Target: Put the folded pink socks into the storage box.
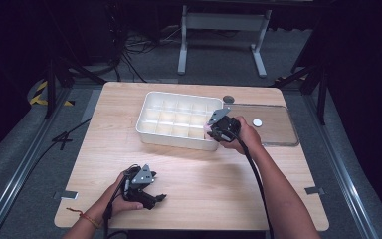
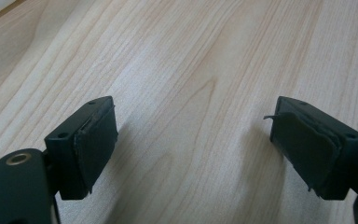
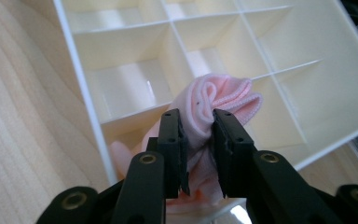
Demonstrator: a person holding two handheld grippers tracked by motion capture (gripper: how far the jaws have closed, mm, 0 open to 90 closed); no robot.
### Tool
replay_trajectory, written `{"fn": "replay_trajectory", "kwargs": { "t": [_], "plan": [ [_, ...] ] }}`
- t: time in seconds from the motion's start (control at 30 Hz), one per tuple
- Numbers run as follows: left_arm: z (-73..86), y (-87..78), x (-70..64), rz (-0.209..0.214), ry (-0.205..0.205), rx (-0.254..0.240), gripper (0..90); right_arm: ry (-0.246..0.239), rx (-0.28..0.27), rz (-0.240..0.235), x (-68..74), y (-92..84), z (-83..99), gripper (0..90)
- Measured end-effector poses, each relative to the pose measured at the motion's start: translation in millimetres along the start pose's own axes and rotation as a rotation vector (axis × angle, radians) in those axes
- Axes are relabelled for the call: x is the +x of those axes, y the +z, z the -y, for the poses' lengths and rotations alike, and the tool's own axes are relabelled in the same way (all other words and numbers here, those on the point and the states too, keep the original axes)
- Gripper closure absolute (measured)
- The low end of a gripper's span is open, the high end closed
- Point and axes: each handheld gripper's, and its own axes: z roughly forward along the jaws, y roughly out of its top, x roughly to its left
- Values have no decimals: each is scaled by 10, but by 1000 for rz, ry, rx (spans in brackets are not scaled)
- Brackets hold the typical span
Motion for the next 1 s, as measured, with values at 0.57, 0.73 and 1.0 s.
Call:
{"fn": "replay_trajectory", "kwargs": {
  "t": [0.57, 0.73, 1.0],
  "plan": [
    [1, 3, -4, 0, -4, -3, 149, 108, 152, -129, -162, 141, -98, 764],
    [1, 3, -3, 1, -5, -5, 149, 103, 219, -139, -151, 209, -142, 765],
    [-2, 2, 0, 0, 2, 1, 148, 123, 308, -176, -182, 321, -186, 766]
  ]
}}
